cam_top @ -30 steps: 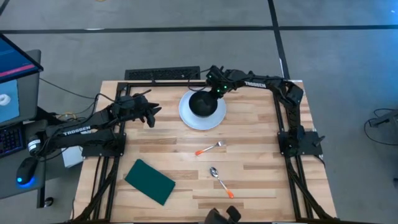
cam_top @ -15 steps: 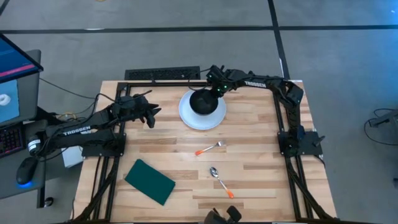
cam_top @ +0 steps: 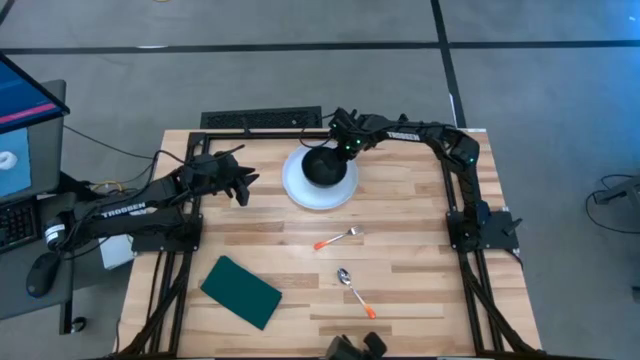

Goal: Set table place
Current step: Place the black bowl on the white plate

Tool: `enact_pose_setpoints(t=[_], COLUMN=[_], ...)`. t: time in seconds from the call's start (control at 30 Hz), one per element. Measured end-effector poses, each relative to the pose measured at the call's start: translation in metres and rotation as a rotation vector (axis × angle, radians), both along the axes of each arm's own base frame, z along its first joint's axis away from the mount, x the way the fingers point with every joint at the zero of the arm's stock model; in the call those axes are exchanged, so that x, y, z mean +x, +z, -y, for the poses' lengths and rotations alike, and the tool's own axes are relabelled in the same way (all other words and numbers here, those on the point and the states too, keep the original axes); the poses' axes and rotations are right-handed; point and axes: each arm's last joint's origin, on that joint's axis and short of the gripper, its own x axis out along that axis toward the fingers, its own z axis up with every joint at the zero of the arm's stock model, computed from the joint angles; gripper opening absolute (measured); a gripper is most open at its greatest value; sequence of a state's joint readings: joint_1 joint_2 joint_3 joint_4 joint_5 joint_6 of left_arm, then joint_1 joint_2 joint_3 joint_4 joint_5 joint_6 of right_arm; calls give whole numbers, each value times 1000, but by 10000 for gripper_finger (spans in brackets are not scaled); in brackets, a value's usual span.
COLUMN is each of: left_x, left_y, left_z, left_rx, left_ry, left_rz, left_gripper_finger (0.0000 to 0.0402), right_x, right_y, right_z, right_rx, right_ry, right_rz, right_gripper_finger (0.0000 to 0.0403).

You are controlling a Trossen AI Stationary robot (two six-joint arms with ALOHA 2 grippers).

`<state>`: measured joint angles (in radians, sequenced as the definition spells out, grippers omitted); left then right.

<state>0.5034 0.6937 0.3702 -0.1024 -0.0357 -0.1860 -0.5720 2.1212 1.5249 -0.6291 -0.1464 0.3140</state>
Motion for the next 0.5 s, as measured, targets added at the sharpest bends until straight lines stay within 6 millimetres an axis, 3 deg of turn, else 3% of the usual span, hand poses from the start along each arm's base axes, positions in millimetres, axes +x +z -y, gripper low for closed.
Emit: enact_pose_setpoints(t=[0.17, 0.5], left_x=[-1, -1], left_y=[-2, -2], left_z=[0, 0], left_rx=[-10, -3], left_ry=[3, 2], left_rz=[-22, -23], left_gripper_finger=[106, 106], right_x=[2, 0], right_y=[-5, 15], right_z=[1, -1], right_rx=[-1, -73], right_ry=[4, 28], right_rz=[11, 37], right_gripper_finger=[34, 42])
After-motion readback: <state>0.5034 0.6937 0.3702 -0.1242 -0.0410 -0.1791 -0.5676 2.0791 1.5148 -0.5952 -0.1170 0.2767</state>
